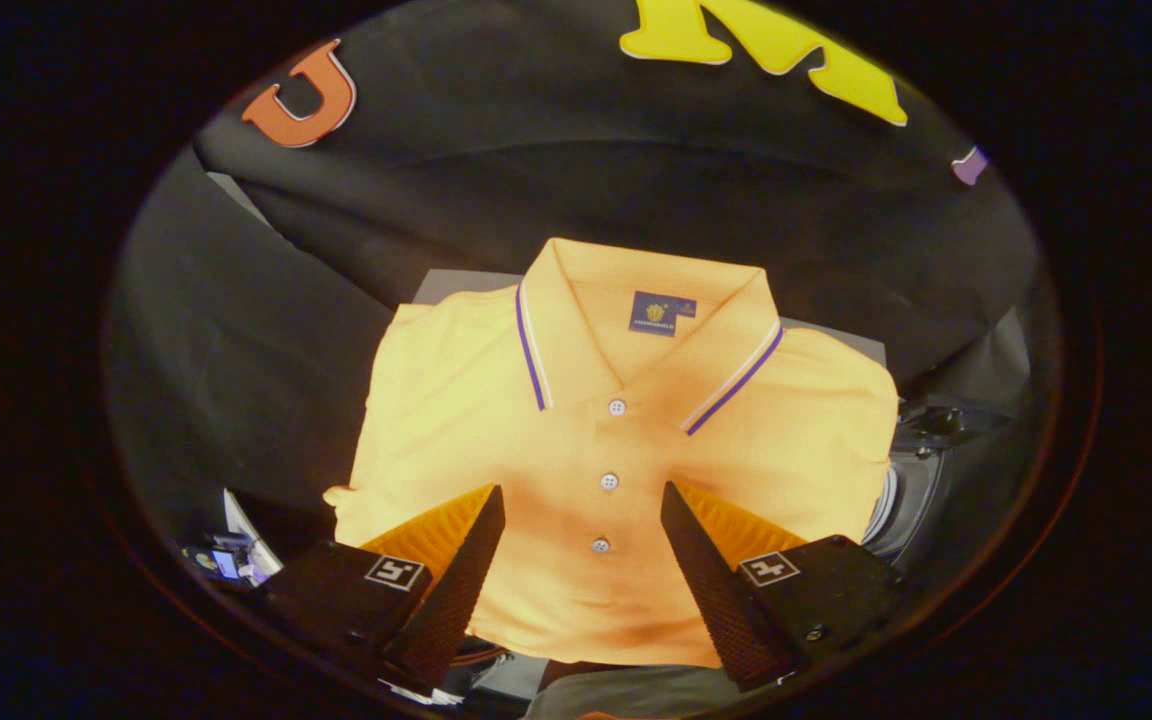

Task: Put the clothes into the washing machine and then close the washing machine lid.

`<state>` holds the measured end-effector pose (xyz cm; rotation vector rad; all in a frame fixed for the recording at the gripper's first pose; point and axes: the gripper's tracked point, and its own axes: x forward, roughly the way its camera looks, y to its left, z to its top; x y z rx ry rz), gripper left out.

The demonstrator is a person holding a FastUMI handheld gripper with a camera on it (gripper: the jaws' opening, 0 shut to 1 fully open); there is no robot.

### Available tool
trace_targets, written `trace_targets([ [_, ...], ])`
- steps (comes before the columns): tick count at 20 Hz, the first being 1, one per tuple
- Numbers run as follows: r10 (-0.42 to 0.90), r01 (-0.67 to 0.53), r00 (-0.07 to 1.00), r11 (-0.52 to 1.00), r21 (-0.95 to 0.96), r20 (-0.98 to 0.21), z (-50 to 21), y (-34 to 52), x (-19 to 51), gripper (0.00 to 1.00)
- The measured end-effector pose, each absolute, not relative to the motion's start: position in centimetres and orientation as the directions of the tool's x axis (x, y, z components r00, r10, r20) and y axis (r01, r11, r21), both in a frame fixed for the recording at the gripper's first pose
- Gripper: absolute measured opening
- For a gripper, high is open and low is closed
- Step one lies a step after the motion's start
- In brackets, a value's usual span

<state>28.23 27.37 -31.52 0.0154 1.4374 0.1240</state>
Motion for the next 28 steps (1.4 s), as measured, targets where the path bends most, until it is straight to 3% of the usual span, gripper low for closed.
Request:
trace_targets([
  [3, 0.065, -0.064, 0.053, 0.996, 0.062, -0.996, -33.2, 27.5, 27.3, 0.98],
  [11, -0.061, -0.074, 0.088, 0.995, -0.067, -0.994, -34.0, 27.7, 27.8, 0.95],
  [20, -0.062, -0.065, 0.115, 0.995, -0.07, -0.991, -33.8, 27.5, 27.7, 0.93],
  [28, -0.056, -0.09, 0.105, 0.994, -0.066, -0.993, -33.7, 27.5, 27.5, 0.83],
])
